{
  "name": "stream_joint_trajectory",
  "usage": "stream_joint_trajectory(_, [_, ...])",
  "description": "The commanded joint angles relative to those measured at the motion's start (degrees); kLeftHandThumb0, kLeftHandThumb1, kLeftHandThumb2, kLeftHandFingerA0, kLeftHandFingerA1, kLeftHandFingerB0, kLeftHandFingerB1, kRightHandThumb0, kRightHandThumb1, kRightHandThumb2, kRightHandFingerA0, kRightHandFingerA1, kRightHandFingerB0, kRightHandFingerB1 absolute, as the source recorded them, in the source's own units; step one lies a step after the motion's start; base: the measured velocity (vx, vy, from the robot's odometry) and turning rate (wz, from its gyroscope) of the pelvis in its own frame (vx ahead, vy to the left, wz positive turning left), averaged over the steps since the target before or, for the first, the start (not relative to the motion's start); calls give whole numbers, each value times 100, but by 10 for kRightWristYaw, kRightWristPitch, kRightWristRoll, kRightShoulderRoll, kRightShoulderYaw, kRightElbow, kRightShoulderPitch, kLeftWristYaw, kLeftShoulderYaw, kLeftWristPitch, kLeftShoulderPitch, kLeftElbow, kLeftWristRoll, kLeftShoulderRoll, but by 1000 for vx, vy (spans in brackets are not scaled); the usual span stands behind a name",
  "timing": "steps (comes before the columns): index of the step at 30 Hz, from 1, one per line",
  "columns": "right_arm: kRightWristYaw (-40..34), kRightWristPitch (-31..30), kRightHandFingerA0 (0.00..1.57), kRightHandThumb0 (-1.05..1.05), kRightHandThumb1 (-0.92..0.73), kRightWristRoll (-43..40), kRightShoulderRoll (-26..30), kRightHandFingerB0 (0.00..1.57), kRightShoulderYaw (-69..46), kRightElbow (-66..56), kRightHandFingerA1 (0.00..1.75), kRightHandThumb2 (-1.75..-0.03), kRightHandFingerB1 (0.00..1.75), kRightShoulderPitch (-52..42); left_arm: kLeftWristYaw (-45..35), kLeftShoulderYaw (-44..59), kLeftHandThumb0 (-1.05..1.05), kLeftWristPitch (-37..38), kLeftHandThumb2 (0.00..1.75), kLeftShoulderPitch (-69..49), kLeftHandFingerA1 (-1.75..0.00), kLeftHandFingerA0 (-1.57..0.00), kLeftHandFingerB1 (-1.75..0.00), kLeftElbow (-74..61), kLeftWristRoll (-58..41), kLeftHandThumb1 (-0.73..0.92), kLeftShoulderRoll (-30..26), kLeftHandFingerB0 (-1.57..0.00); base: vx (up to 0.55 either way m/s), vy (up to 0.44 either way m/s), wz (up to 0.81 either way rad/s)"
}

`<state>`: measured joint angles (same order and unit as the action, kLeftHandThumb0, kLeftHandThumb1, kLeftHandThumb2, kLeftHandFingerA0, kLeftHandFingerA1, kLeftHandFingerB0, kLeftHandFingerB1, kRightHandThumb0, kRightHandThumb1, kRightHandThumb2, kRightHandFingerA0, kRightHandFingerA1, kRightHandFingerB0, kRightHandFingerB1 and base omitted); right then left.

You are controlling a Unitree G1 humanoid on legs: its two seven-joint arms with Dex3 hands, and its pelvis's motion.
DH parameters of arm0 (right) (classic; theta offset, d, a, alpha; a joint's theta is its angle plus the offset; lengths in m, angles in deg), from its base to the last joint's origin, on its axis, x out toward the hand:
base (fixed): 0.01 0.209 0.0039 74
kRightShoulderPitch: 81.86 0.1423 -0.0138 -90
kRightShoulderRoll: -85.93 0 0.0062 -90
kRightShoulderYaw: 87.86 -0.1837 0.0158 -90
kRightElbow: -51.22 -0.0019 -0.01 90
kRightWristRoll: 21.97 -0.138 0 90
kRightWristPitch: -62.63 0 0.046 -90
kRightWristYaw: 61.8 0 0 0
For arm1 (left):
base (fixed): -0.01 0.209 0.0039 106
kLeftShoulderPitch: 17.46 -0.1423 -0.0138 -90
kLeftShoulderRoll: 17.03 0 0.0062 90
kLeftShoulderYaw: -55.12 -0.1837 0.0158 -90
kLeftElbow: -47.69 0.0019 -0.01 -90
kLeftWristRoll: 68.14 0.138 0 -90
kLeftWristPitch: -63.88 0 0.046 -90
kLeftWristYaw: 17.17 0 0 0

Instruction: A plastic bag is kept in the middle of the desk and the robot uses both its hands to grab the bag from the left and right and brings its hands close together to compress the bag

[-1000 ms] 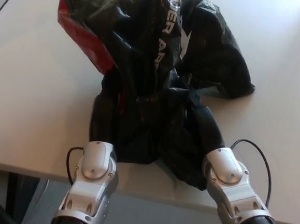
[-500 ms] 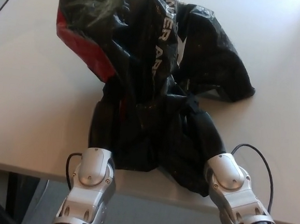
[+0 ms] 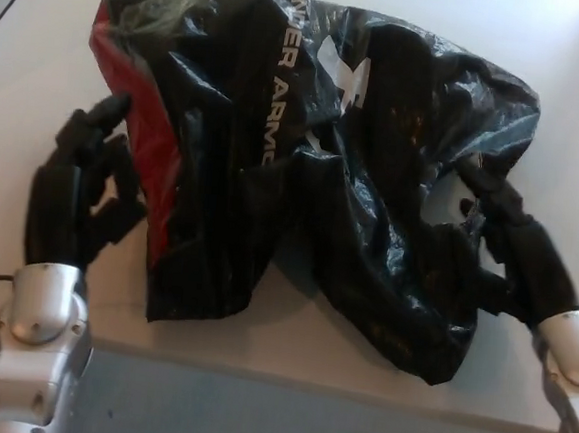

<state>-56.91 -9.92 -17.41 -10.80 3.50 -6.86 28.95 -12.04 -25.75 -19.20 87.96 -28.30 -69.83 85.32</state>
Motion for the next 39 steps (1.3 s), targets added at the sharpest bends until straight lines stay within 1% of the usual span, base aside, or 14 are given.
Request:
stream_joint_trajectory(1, [12,24,23,-83,-89,0,67,20,-35,-72,38,-67,31,-42,-45,37,-76,-37,84,-37,-56,-44,-53,-105,-26,92,-67,-50,0,0,0])
stream_joint_trajectory(9, [35,65,40,-81,-82,-33,128,31,-100,-222,41,-69,34,-154,-71,84,-70,-37,71,-146,-54,-44,-47,-294,-71,92,-92,-46,0,0,0])
stream_joint_trajectory(15, [51,118,38,-76,-72,-73,128,20,-152,-320,55,-110,44,-258,-88,110,-70,63,70,-251,-53,-43,-44,-357,-102,92,-48,-41,0,0,0])
stream_joint_trajectory(18, [64,151,32,-79,-71,-90,115,24,-163,-375,51,-107,45,-347,-103,111,-69,156,69,-330,-51,-41,-43,-358,-112,92,-1,-38,0,0,0])
stream_joint_trajectory(19, [61,169,34,-75,-84,-91,105,32,-165,-383,35,-66,32,-375,-112,102,-70,185,68,-357,-48,-36,-38,-349,-116,92,15,-31,0,0,0])
stream_joint_trajectory(25, [33,284,19,-78,-85,-49,40,19,-145,-369,30,-66,29,-506,-163,44,-69,333,67,-511,-39,-28,-33,-272,-125,92,100,-26,0,0,0])
stream_joint_trajectory(26, [30,300,0,-37,-48,-43,32,0,-140,-361,49,-107,48,-518,-180,42,-67,362,67,-526,-37,-25,-31,-246,-133,91,101,-23,0,0,0])
stream_joint_trajectory(27, [26,326,2,-87,-71,-31,17,6,-129,-351,36,-104,38,-543,-205,40,-65,418,68,-550,-38,-24,-33,-196,-142,92,103,-23,0,0,0])
stream_joint_trajectory(32, [32,384,0,-81,-64,-57,-18,10,-103,-338,33,-100,35,-602,-236,56,-64,493,68,-579,-37,-24,-33,-120,-153,92,86,-23,0,0,0])
stream_joint_trajectory(33, [31,391,5,-73,-83,-57,-23,8,-102,-334,30,-65,29,-604,-238,58,-64,497,69,-577,-37,-22,-33,-114,-154,92,83,-22,0,0,0])
stream_joint_trajectory(34, [20,417,0,-77,-72,-27,-29,5,-113,-314,28,-108,26,-614,-248,61,-64,501,67,-581,-36,-22,-32,-105,-164,92,77,-21,0,0,0])
stream_joint_trajectory(36, [0,460,3,-69,-91,28,-33,4,-139,-273,25,-69,24,-618,-259,64,-64,505,68,-587,-37,-22,-33,-100,-179,92,70,-21,0,0,0])
stream_joint_trajectory(37, [0,471,0,-75,-72,32,-33,1,-143,-264,31,-107,29,-618,-259,65,-65,509,67,-588,-35,-23,-32,-98,-179,92,68,-21,0,0,0])
stream_joint_trajectory(39, [-2,486,0,-72,-71,35,-37,2,-149,-253,32,-107,29,-616,-262,66,-66,513,67,-590,-34,-22,-31,-95,-183,92,64,-20,0,0,0])
